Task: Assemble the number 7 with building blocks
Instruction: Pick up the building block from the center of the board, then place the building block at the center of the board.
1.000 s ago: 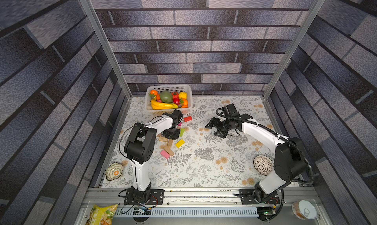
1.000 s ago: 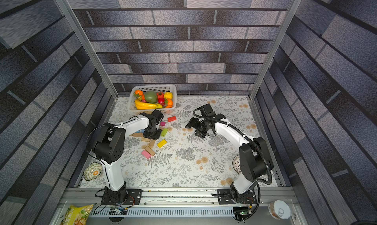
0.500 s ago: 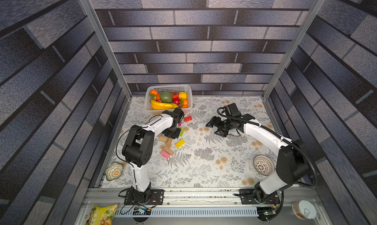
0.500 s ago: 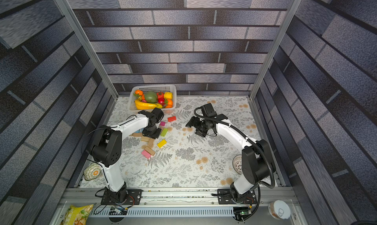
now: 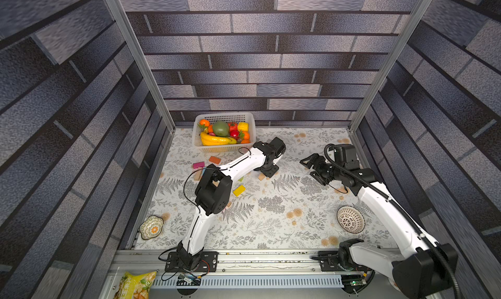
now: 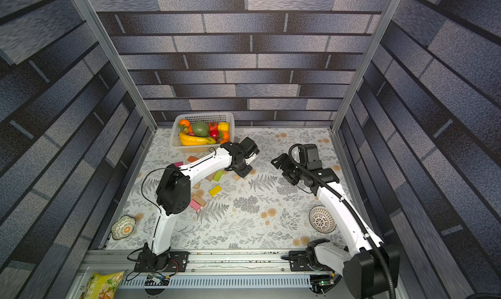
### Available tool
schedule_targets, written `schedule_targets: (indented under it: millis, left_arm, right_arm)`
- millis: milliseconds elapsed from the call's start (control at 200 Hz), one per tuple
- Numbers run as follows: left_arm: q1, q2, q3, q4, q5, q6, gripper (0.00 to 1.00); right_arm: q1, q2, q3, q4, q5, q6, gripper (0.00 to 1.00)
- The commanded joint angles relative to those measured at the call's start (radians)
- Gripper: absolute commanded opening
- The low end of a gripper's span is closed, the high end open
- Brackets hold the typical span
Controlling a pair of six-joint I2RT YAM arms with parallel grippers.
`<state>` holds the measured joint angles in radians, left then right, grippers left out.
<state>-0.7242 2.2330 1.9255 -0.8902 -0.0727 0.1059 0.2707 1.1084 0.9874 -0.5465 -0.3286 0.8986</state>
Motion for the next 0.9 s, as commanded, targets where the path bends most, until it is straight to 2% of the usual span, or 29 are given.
schedule_targets:
  millis: [0, 100, 165, 185, 240, 255, 266, 276, 436, 616, 726, 897]
  left_arm:
    - [0.005, 0.074, 0.095, -0.029, 0.068, 0.039, 0.00]
    - [0.010, 0.122, 0.138, -0.027, 0.113, 0.022, 0.00]
    - [0.008, 0.139, 0.148, -0.025, 0.136, 0.015, 0.12]
    - [0.008, 0.143, 0.150, -0.024, 0.141, 0.013, 0.20]
    - [0.008, 0.152, 0.157, -0.024, 0.145, 0.004, 0.71]
    - [0.007, 0.154, 0.158, -0.024, 0.147, 0.003, 0.91]
    - [0.007, 0.155, 0.161, -0.024, 0.150, 0.002, 0.98]
    - [0.008, 0.155, 0.161, -0.023, 0.153, 0.000, 1.00]
    - [0.024, 0.115, 0.189, -0.015, 0.164, -0.049, 1.00]
    - [0.087, -0.043, 0.171, -0.027, 0.116, -0.106, 1.00]
    - [0.131, -0.195, 0.063, -0.024, 0.086, -0.124, 1.00]
    - [0.218, -0.441, -0.198, -0.029, 0.048, -0.180, 1.00]
  right_arm:
    - [0.004, -0.041, -0.027, -0.102, 0.035, 0.010, 0.82]
    - [0.003, -0.060, -0.026, -0.143, 0.037, -0.001, 0.83]
    - [0.004, -0.061, -0.026, -0.154, 0.037, -0.004, 0.83]
    - [0.004, -0.058, -0.024, -0.156, 0.037, -0.008, 0.83]
    - [0.004, -0.051, -0.024, -0.155, 0.035, -0.007, 0.83]
    - [0.004, -0.048, -0.023, -0.154, 0.033, -0.008, 0.83]
    - [0.004, -0.046, -0.024, -0.154, 0.034, -0.009, 0.83]
    - [0.004, -0.044, -0.024, -0.153, 0.033, -0.009, 0.83]
    - [0.004, 0.003, -0.006, -0.159, 0.039, -0.021, 0.82]
    - [0.004, 0.111, 0.053, -0.193, 0.057, -0.032, 0.82]
    - [0.005, 0.184, 0.069, -0.176, 0.058, 0.008, 0.80]
    - [0.069, 0.374, 0.250, -0.269, 0.139, 0.026, 0.77]
